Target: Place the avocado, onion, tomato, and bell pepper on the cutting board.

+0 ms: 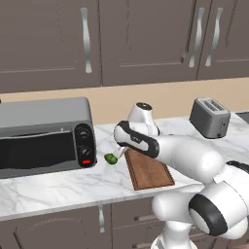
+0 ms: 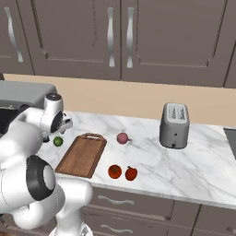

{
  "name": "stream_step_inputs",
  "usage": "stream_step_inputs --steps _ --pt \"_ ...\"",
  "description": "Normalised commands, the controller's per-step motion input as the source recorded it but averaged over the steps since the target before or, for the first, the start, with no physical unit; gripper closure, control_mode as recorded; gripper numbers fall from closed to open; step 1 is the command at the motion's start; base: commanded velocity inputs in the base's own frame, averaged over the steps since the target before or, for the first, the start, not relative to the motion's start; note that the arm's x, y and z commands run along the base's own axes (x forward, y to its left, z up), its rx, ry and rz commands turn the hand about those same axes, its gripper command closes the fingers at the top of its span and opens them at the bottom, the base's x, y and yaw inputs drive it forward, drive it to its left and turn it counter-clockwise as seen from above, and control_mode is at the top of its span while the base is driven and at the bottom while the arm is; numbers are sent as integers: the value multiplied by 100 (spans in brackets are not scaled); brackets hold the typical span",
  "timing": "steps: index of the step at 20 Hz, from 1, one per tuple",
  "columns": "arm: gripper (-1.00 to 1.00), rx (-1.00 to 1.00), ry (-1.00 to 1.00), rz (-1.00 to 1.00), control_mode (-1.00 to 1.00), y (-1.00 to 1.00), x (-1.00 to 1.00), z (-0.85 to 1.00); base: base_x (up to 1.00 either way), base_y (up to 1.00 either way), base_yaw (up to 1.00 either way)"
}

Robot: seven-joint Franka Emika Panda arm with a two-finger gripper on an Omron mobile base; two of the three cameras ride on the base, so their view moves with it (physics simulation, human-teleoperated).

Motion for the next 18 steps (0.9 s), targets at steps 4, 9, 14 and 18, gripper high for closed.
stream_step_inputs --steps 4,9,14,18 --pt "-100 0 -4 0 -100 6 19 -24 0 0 0" --pt "-100 0 -3 0 -100 2 21 -22 0 0 0" --pt "-100 0 0 1 -100 7 16 -25 0 0 0" --pt "-100 0 -1 2 -100 12 10 -22 0 0 0"
